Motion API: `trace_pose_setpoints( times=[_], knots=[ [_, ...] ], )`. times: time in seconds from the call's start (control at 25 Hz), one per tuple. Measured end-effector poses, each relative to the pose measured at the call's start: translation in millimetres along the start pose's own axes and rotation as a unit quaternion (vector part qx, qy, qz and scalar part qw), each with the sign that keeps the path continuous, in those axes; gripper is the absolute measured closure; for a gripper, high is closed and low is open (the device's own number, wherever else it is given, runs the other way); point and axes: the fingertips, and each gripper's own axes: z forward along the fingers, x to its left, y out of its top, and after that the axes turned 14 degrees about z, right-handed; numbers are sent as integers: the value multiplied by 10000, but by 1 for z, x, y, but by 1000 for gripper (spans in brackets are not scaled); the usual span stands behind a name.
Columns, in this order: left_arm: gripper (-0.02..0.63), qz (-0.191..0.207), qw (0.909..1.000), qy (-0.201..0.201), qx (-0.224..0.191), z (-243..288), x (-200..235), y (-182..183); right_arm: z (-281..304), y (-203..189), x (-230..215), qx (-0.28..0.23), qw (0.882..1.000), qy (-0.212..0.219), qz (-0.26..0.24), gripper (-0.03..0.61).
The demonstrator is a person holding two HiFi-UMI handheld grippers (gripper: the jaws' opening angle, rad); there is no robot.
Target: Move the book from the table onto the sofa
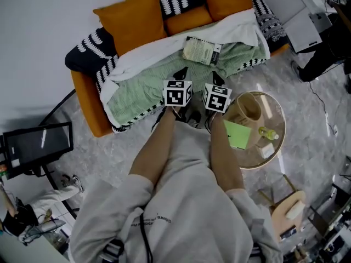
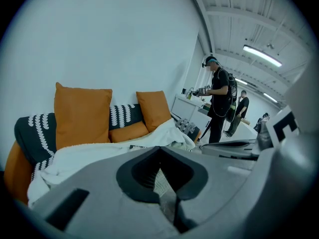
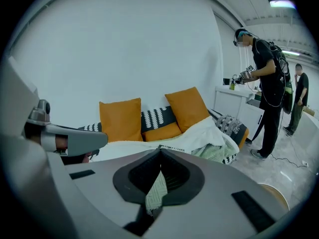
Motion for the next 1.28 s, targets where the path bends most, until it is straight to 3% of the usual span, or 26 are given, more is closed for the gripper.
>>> trace_pose_setpoints(
  times=[1.28],
  knots=[
    [604,-35,9998,51,-176,2,-12,11,-3,2,-16,-37,10000,10,-58,572]
  ],
)
